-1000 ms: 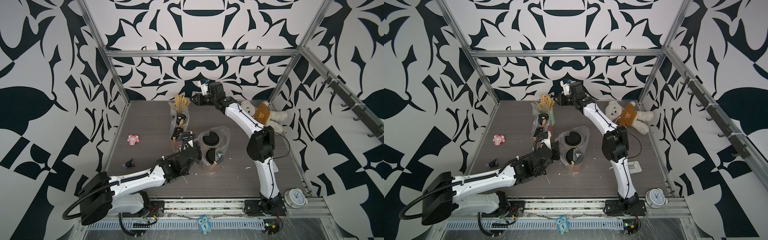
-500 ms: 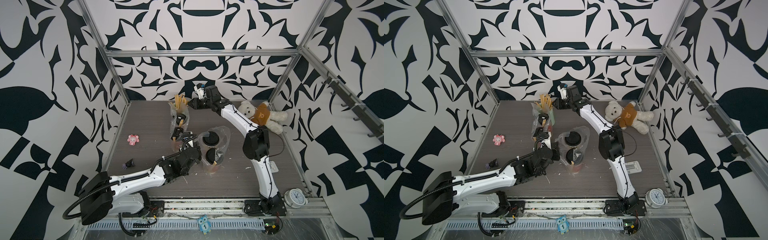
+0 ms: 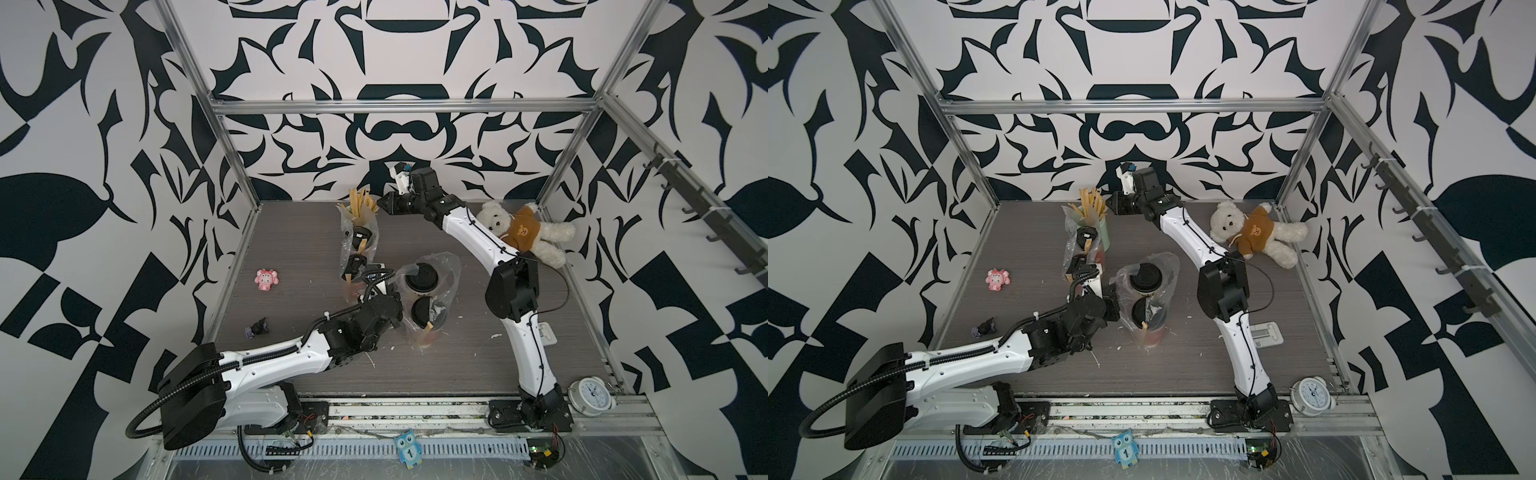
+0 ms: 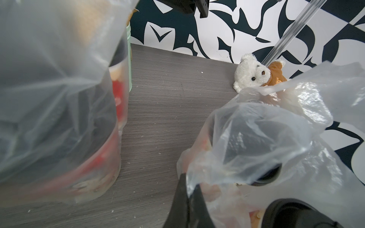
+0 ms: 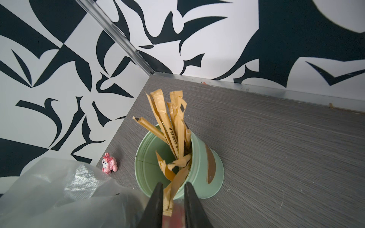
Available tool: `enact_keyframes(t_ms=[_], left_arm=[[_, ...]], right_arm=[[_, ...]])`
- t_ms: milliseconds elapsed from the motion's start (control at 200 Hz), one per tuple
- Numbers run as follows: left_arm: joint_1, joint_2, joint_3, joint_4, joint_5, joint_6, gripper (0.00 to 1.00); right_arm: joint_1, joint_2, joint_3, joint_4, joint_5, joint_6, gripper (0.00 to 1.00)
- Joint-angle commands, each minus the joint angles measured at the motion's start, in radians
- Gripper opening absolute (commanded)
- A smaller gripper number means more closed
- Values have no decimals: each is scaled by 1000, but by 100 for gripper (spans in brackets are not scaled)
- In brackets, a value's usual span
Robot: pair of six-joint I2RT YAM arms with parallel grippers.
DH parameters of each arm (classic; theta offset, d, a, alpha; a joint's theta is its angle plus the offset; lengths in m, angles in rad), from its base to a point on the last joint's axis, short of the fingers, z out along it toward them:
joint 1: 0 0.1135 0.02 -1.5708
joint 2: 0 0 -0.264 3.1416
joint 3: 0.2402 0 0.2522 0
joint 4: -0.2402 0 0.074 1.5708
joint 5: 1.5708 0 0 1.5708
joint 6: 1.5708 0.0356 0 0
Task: Pack milk tea into plastic carrier bags
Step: Pick up the straw from the container.
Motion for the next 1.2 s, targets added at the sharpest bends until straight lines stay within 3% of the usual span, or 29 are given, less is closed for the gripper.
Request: enact_keyframes(t_ms=[0,630,1195], left_arm=[[-4,8,38,-9,-20,7,0],[-3,7,38,-19,-23,5,0],[-3,11,41,-21,-23,3,0]], right_arm=[[3,9,45,46,12,8,22],[10,42,76,27,16,6,19],[17,47,68,73,-56,57,22]])
